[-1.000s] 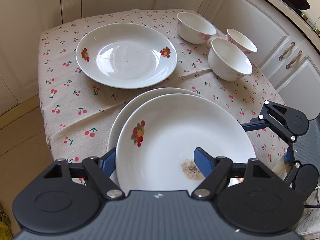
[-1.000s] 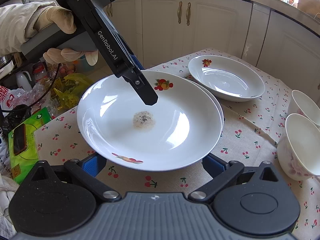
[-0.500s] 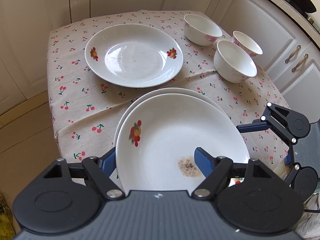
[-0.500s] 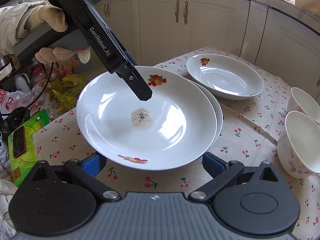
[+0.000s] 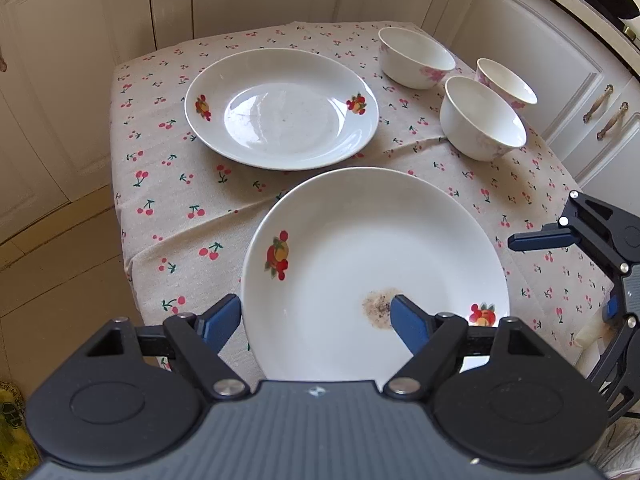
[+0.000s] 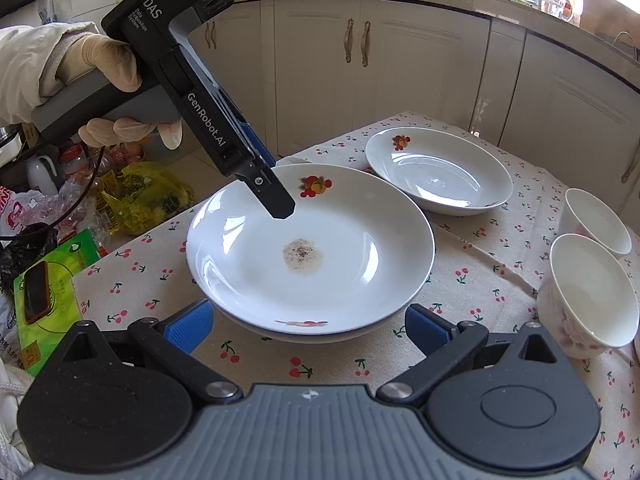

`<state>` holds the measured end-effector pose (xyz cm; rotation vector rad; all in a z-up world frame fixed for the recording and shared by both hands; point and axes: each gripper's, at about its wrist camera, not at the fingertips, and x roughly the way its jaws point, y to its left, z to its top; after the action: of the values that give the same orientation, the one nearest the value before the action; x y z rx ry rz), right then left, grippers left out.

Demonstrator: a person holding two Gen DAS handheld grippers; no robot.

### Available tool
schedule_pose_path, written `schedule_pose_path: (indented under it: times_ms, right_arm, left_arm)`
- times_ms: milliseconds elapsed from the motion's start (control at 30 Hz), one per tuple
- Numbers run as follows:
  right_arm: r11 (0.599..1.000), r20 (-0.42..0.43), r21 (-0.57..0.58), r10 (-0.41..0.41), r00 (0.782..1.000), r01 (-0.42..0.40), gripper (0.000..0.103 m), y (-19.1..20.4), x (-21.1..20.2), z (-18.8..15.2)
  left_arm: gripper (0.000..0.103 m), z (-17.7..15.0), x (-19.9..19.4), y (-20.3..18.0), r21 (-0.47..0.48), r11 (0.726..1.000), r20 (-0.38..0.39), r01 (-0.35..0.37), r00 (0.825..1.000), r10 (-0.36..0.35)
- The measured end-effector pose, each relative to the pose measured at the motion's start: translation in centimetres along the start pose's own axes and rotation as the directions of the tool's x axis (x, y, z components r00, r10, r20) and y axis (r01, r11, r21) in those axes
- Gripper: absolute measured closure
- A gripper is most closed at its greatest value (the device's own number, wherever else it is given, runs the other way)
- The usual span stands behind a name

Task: Organize plates and bowls
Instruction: 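Open the left tool to release the stacked plate and withdraw, then move the left tool toward the next flowered white plate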

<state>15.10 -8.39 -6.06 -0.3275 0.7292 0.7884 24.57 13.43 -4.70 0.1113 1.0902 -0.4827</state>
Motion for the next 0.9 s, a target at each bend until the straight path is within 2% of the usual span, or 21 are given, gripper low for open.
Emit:
schedule_pose_path:
  times_ms: [67,200,467,667,900]
  right_arm:
    - [1.000,0.006,0.001,-0.017,1.000,0.017,0.000,0.1,-0.5,-0.1]
    - [0.999,0.018,0.018,-0.046,0.999,0.046,0.000,0.0,-1.5,-0.6]
    - [0.990,0.068,0.082,-0.117,0.991,0.111,0.000,-0.2,-3.7,-1.4]
    - [0.983,0.099,0.108,-0.158,0.982,0.148,0.000,-0.1,-5.3,-2.2]
    - [0.984,0.113,0.059,-0.175,0.978,0.170,0.000,0.3,-6.7,-2.8]
  left_arm:
    - [0.020,-0.4,-0.3,-0.5,0.022,1.000,0.027,-0.015,1.000,0.015]
    - [0.015,-1.2,-1.5,-1.6,0.028,1.000,0.098,0.000,0.995,-0.003]
    - [0.007,-3.1,-3.7,-4.8,0.062,0.997,0.233,-0.051,0.972,0.035]
    - [0.006,-4.6,-4.4,-7.1,0.079,0.992,0.279,-0.101,0.957,0.075]
    - [0.003,-6.2,-4.8,-9.0,0.084,0.988,0.323,-0.132,0.941,0.098]
